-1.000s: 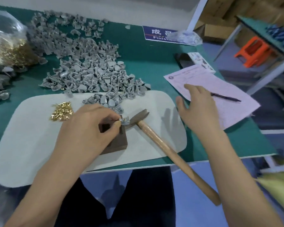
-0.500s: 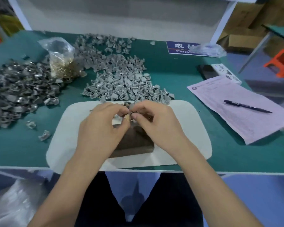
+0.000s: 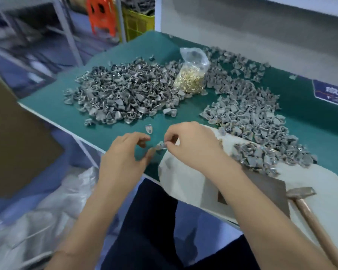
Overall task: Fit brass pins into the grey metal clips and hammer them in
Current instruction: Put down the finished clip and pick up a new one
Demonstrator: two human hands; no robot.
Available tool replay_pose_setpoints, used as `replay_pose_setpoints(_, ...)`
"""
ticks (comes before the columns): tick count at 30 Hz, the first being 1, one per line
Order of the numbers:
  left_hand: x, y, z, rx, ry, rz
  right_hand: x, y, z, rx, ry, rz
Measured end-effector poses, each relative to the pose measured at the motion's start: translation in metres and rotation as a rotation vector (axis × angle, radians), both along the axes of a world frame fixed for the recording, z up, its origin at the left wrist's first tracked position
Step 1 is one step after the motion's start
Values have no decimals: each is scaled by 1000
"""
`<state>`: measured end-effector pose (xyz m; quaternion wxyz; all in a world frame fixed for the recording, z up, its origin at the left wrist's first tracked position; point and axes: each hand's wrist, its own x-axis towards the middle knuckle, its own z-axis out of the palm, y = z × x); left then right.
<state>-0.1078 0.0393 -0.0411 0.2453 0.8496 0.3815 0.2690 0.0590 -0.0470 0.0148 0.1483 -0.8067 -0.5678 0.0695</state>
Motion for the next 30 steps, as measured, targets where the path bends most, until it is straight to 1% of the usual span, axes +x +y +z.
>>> replay_pose_setpoints(3, -5, 6, -11, -26, 61, -11, -2, 4, -11, -103, -27, -10)
replay_pose_setpoints(6, 3, 12, -14, -28, 81, -24, -4, 10, -18, -94, -92, -27)
replay_pose_setpoints(13, 11, 18, -14, -87, 80, -22, 3, 29, -27, -67, -45, -40)
replay_pose_setpoints(16, 12, 14, -12, -109, 12, 19, 0, 44, -33, -18, -1, -74)
replay_pose_setpoints(20, 26, 1, -8, -106, -123, 97, 1, 42, -30, 27, 21, -34)
replay_pose_setpoints(22, 36, -9, -7, -112, -158, 33, 19, 20, -19, 101, 19, -99)
replay_pose_setpoints(25, 52, -29, -3, -126, -177, -160, 59, -31, -5, 154, 16, -299)
replay_pose_setpoints(28, 71, -44, -1, -145, -84, -308, 91, -80, 1, 176, 36, -498)
replay_pose_setpoints(30, 88, -49, 1, -125, -28, -355, 101, -104, -1, 174, 51, -571)
